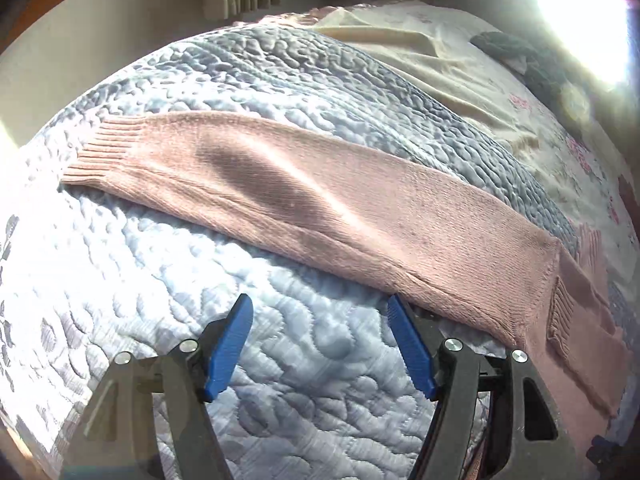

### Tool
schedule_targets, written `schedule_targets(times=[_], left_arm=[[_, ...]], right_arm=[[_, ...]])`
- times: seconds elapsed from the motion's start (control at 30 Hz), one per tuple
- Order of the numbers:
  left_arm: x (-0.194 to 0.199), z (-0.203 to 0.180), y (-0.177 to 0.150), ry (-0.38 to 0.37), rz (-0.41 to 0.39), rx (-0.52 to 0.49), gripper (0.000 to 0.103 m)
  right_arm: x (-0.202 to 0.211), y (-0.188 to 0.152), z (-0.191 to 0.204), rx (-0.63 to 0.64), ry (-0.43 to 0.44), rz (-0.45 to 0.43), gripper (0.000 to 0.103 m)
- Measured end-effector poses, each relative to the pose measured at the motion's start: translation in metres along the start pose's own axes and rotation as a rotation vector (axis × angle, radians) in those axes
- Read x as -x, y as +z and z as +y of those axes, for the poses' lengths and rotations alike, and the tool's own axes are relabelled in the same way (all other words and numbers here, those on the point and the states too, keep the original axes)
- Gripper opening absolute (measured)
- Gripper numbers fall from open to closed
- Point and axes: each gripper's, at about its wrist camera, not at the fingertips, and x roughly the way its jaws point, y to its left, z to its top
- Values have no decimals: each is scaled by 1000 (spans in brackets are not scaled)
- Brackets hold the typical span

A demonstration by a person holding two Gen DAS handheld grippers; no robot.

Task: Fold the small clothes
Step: 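Grasp the other sleeve cuff with the left tool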

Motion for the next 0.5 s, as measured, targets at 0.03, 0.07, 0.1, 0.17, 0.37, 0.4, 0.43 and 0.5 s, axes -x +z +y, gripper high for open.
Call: schedule_targets(times=[0.03, 0.07, 0.1, 0.17, 0.37, 0.4, 0.43, 0.5], left_arm=[[-2, 21, 7, -1, -8, 54, 70], [-4, 39, 14, -5, -16, 105, 70], [-7, 56, 21, -11, -22, 153, 70], [-13, 83, 34, -30, -32, 232, 70], [-31, 128, 61, -109, -62, 371, 70], [-33, 132, 65, -117, -69, 382, 70], [-35, 134, 68, -121, -76, 390, 70], [-38, 138, 74, -122, -83, 387, 69]], right_arm=[[-5, -1, 2, 2, -11, 5, 72], [-10, -2, 2, 1, -23, 12, 72], [-16, -2, 2, -4, -31, 22, 72], [-22, -3, 2, -7, -43, 27, 72], [-25, -3, 0, -4, -51, 30, 72], [-26, -3, 0, -6, -51, 30, 72], [-26, -3, -1, -5, -53, 30, 72], [-27, -4, 0, -2, -61, 29, 72]])
